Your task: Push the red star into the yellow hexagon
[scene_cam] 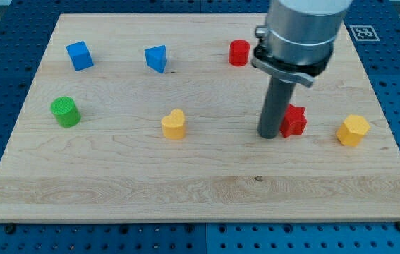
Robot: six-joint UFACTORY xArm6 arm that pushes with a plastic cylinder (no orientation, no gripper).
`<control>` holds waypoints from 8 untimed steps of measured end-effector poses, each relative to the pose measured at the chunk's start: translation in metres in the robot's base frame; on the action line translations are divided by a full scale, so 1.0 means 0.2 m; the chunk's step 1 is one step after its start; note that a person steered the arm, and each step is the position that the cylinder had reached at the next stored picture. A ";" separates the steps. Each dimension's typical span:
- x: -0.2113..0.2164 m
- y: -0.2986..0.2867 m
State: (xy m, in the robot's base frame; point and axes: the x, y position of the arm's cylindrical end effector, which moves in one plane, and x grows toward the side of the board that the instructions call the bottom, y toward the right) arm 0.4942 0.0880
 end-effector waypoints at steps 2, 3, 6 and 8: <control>-0.06 0.22; -0.06 0.25; -0.10 0.50; -0.22 0.24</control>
State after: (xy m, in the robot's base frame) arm 0.4507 0.1358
